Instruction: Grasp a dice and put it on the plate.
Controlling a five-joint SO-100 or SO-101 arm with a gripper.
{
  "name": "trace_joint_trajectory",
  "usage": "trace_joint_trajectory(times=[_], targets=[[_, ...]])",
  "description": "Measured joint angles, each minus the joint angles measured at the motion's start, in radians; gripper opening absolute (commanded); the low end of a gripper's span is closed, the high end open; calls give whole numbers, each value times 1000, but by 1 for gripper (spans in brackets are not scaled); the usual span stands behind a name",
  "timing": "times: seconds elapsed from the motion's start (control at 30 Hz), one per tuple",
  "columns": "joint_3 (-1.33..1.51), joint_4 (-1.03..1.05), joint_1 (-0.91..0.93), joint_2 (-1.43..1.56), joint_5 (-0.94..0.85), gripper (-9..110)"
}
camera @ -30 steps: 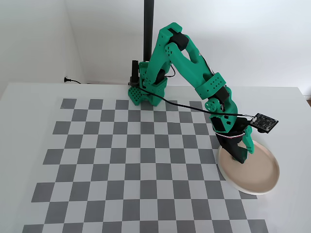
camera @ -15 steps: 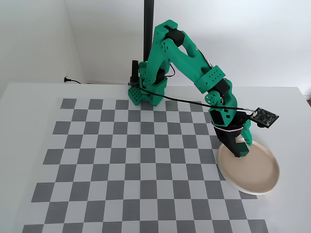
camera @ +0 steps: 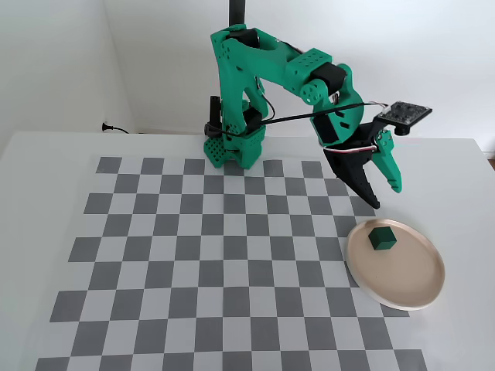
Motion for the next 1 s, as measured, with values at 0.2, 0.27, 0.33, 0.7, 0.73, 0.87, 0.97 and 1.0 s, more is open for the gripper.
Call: trace_joint_trajectory(times=[0.2, 0.27, 0.33, 0.7, 0.73, 0.87, 0.97, 1.0], targets=[[74, 100, 69, 242, 28, 8], [77, 135, 98, 295, 43, 7], [106, 160, 135, 351, 58, 6], [385, 181, 354, 781, 104, -4], [416, 175, 379, 818, 107, -4], [560, 141, 465, 986, 110, -4], [661, 135, 515, 1117, 110, -4], [695, 133, 528, 1155, 115, -4]])
